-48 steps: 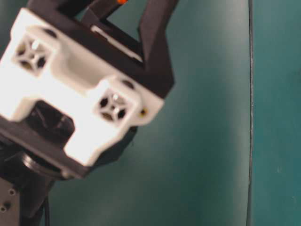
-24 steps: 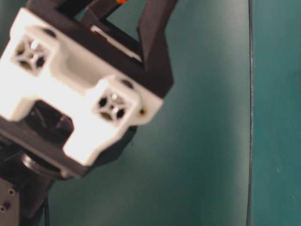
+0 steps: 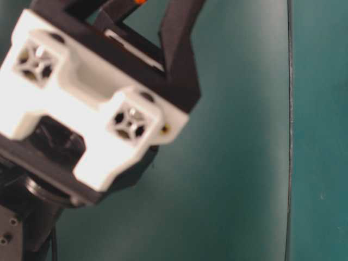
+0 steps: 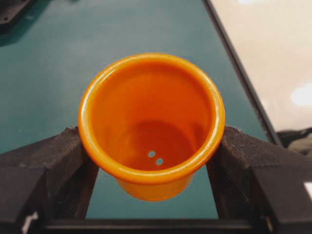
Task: Lift the orange cup with left arm.
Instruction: 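Hold the orange cup lifted in the left gripper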
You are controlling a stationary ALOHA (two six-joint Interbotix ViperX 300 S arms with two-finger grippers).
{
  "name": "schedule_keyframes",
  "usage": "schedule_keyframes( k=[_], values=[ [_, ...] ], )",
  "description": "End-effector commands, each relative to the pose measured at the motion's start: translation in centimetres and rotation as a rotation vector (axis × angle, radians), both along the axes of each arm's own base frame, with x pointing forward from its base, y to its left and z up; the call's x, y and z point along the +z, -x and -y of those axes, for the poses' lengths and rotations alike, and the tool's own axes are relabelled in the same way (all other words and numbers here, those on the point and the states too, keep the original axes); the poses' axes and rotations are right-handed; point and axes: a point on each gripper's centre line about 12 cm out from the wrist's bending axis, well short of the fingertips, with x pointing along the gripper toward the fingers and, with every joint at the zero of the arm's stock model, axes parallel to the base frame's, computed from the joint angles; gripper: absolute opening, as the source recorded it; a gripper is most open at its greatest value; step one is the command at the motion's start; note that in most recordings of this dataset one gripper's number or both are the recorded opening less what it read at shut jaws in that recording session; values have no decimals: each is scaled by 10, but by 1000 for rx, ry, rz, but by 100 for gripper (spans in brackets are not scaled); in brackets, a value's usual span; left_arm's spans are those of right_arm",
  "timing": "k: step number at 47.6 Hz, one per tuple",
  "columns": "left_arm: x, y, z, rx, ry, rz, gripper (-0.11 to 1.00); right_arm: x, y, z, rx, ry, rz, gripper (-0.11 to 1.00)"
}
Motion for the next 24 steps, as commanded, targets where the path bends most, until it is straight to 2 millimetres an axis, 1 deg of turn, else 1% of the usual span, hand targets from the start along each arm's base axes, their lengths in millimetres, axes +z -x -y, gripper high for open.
schedule_keyframes(
  k=[1, 24],
  values=[
    [27, 3, -2, 0, 15, 63, 64, 13, -2, 0, 2, 2, 34, 0],
    [28, 3, -2, 1, 17, 64, 64, 13, -2, 0, 2, -6, 34, 0]
  ],
)
